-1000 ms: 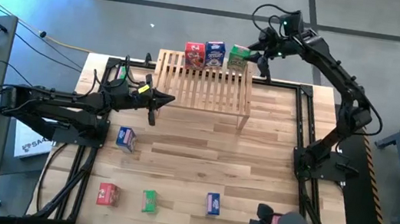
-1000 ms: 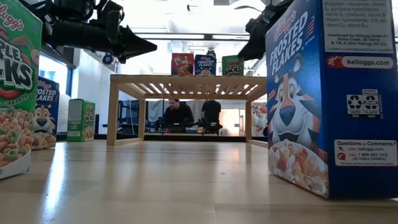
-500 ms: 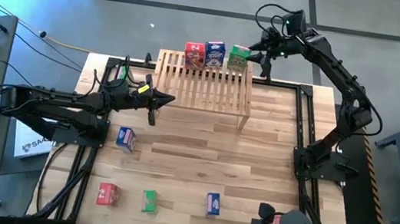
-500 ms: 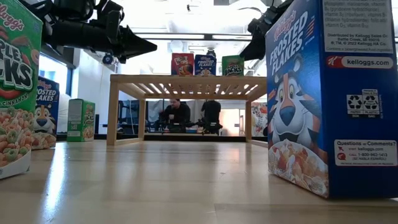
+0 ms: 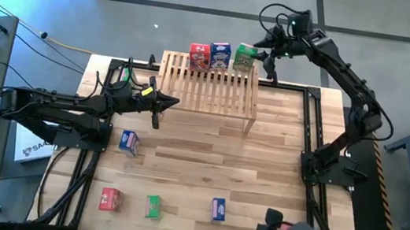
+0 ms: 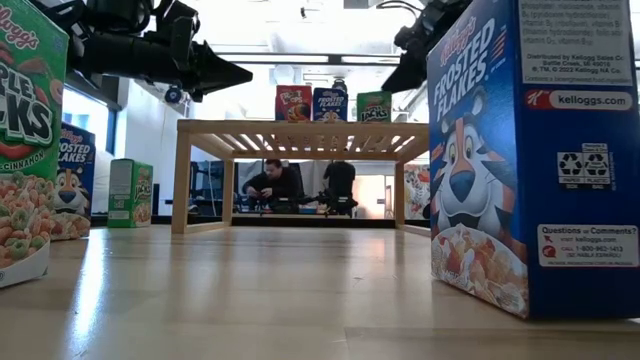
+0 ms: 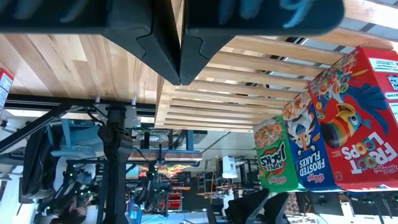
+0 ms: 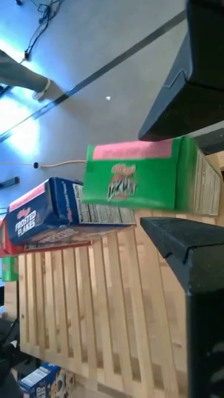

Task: Stack cereal on shelf
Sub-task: Put the middle green cereal box on the shelf, then put the top blue cereal box aligned with the other blue cereal box on the shelf

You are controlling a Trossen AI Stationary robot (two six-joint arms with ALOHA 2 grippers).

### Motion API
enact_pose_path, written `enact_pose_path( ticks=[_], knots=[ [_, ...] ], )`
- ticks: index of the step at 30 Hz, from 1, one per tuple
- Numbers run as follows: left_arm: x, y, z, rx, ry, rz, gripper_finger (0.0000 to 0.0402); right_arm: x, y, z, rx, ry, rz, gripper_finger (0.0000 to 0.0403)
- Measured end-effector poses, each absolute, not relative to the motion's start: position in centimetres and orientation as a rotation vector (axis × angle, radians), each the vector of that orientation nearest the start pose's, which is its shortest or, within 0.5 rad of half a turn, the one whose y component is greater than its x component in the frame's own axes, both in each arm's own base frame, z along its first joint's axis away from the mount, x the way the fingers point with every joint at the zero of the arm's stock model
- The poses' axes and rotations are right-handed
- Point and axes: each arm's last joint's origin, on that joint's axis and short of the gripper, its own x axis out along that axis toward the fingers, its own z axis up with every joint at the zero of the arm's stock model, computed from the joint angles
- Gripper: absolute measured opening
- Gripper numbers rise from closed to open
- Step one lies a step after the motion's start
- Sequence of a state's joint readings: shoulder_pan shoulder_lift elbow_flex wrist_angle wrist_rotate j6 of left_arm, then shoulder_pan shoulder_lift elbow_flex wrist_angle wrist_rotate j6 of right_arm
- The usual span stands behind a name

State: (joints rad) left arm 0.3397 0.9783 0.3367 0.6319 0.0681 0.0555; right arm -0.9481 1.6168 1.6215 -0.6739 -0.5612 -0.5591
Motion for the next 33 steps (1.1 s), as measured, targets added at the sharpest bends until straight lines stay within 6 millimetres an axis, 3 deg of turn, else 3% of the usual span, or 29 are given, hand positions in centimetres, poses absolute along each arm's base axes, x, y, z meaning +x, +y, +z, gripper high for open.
enact_pose_path(
  ticks=[7,13,16,20,24,29,33],
  knots=[
    [19.1,6.5,22.3,0.053,0.016,0.271,0.0000,20.9,-25.5,39.2,-0.134,0.537,-0.226,0.0191],
    [19.0,6.6,22.3,0.028,0.012,0.283,0.0000,19.0,-21.9,42.2,-0.192,0.540,-0.293,0.0184],
    [19.0,6.6,22.3,0.021,0.011,0.281,0.0000,17.9,-19.2,43.6,-0.269,0.578,-0.329,0.0154],
    [19.1,6.5,22.4,0.009,0.010,0.277,0.0000,16.6,-16.3,44.8,-0.318,0.548,-0.316,0.0079],
    [19.4,6.6,23.0,0.024,0.016,0.257,0.0000,15.7,-14.5,42.7,-0.294,0.499,-0.278,0.0009],
    [20.1,6.0,24.1,0.044,0.073,0.205,0.0000,15.3,-11.8,38.1,-0.276,0.339,-0.226,0.0020],
    [20.9,4.9,25.3,0.062,0.177,0.201,0.0000,15.3,-9.7,34.2,-0.262,0.193,-0.184,0.0004]
  ],
)
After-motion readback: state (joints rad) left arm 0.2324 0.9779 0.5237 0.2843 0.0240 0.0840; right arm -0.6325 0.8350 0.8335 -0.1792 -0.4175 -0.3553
